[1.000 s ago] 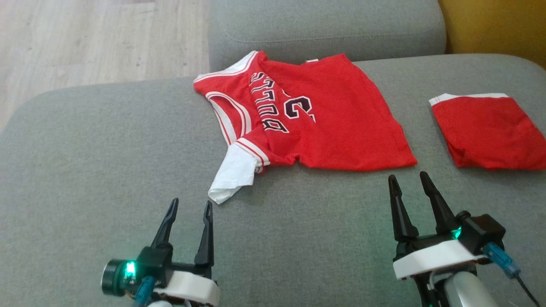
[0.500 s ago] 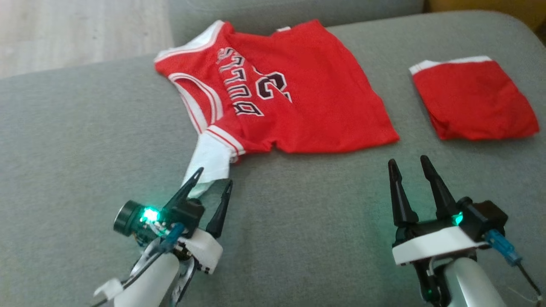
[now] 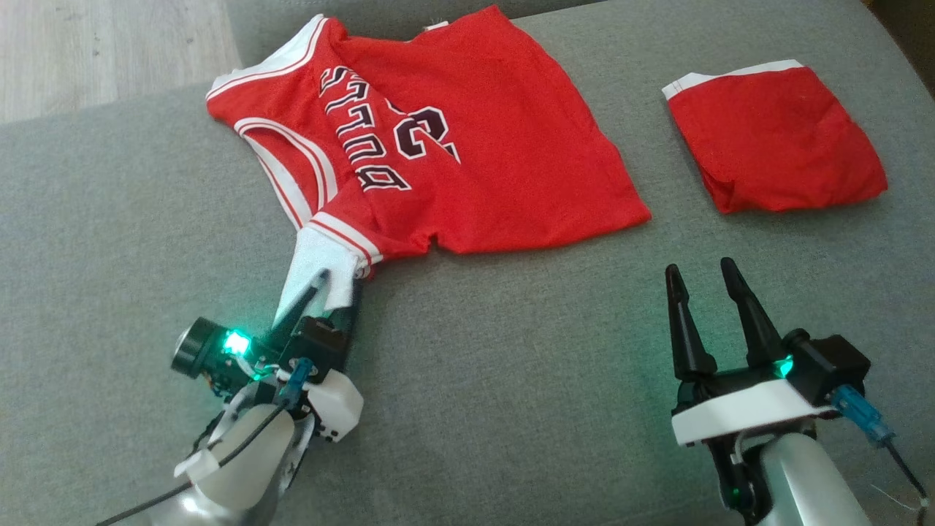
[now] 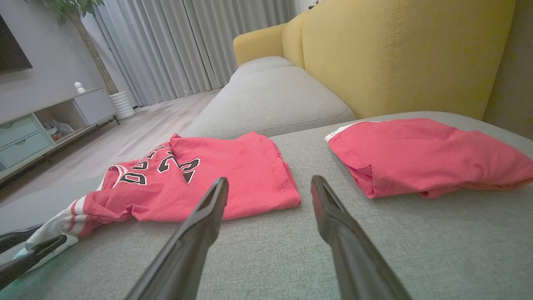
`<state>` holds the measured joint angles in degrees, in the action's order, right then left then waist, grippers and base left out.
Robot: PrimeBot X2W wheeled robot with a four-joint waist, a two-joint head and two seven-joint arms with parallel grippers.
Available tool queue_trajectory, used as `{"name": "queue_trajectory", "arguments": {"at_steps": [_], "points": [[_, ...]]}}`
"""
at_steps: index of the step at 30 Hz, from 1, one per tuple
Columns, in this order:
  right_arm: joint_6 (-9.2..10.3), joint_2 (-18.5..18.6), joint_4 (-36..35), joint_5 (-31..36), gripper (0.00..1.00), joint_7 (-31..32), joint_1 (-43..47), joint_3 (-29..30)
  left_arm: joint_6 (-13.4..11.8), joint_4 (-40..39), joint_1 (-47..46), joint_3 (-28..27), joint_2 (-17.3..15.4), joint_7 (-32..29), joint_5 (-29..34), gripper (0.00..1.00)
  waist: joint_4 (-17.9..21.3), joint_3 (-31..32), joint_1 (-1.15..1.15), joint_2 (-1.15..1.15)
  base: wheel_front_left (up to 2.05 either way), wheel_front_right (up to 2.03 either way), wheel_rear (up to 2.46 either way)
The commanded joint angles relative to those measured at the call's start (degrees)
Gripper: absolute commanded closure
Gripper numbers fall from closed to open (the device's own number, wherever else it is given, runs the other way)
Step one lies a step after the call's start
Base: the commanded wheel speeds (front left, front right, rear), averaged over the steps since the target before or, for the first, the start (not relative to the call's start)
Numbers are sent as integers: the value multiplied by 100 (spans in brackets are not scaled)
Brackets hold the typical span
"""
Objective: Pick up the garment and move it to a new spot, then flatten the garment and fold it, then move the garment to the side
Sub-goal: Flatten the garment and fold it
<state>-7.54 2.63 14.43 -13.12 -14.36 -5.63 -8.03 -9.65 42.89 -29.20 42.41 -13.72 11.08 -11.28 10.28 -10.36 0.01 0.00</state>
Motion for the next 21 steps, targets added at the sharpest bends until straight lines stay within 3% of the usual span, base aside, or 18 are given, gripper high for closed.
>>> {"name": "queue_trajectory", "arguments": {"at_steps": [1, 8, 21], "points": [[5, 25, -181, -51, 0, -62, -220, -93, -34, -78, -295, -194, -54, 118, -47, 100, 13, -2, -1, 0, 0, 0, 0], [5, 25, -112, -69, 0, -63, -172, -48, 149, -337, -330, 14, 100, 204, -31, 100, -42, 189, -1, 0, 0, 0, 0], [5, 25, -46, -136, 0, -63, -130, -107, 368, -1282, -198, 520, 279, -438, 50, 100, -43, 354, -1, 0, 0, 0, 0]]}}
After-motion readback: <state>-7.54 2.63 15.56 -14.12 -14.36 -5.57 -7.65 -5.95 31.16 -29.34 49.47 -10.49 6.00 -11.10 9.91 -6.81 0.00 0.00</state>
